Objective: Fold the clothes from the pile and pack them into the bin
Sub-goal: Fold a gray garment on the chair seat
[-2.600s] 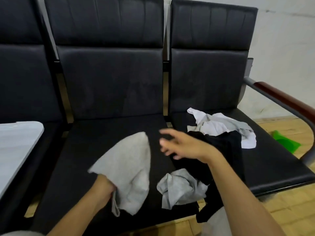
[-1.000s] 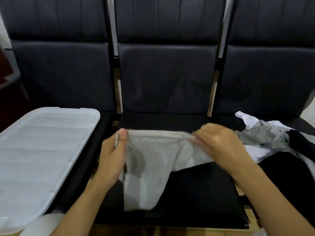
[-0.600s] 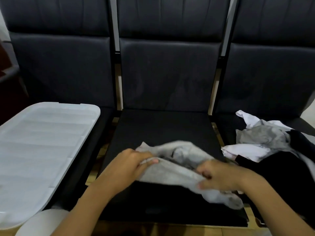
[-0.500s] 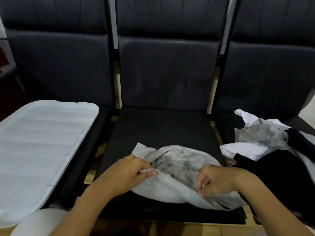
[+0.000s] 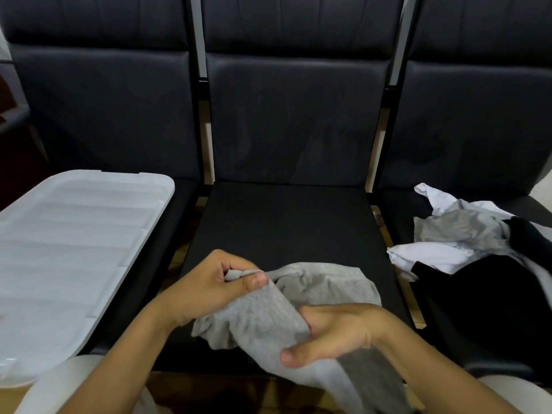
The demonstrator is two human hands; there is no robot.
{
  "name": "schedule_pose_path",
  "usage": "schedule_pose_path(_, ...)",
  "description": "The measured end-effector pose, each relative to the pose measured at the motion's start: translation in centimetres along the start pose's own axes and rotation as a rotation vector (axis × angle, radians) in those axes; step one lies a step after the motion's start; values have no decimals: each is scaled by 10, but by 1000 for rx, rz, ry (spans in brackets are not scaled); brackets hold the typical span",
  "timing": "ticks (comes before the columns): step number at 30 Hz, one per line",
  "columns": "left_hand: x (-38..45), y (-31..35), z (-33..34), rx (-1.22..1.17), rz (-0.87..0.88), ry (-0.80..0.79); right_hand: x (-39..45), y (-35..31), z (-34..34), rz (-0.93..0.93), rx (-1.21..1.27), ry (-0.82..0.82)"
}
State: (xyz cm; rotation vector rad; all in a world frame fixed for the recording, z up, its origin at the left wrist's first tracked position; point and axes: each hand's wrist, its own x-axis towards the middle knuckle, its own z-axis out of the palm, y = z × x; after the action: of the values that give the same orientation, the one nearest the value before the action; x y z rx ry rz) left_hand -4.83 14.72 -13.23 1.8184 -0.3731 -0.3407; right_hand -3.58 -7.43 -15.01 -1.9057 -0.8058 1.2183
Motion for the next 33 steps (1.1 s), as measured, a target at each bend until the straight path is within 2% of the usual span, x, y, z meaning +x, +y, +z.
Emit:
schedule_pose_path(3, 2, -5, 0, 110, -16, 207, -6, -4, -7, 104, -62, -61)
schedule_pose_path(5, 3, -8, -7, 203, -26, 459, -18, -3, -19, 140, -123, -45)
schedule_pose_path(7, 2, -9, -20, 272, -44, 759, -36, 3, -38, 143, -146, 155)
schedule_pose_path(9, 0, -8, -31, 311, -12, 977, -55, 10, -57, 63, -60, 454)
schedule_pose_path(12, 0, -15, -35, 409, 88, 1077, -73, 12, -72, -99, 71, 789)
schedule_pose_path(17, 5, -20, -38, 384, 96, 1087, -83, 15, -77, -183, 130, 1026)
schedule_pose_path(23, 3, -25, -37, 443, 14, 1016, -89, 42, -90, -170, 368, 1453)
schedule_pose_path(26, 4, -23, -32, 476, -34, 853, -95, 61, -101, -112, 562, 1626)
schedule_pose_path(30, 6, -19, -24, 472, -210, 604, -108, 83, -109, -9, 905, 1655)
schedule_pose_path(32, 5, -20, -25, 483, -315, 412, -115, 83, -108, -1, 951, 1695)
schedule_pose_path(33, 5, -20, -27, 483, -357, 309, -117, 83, -108, 33, 897, 1738)
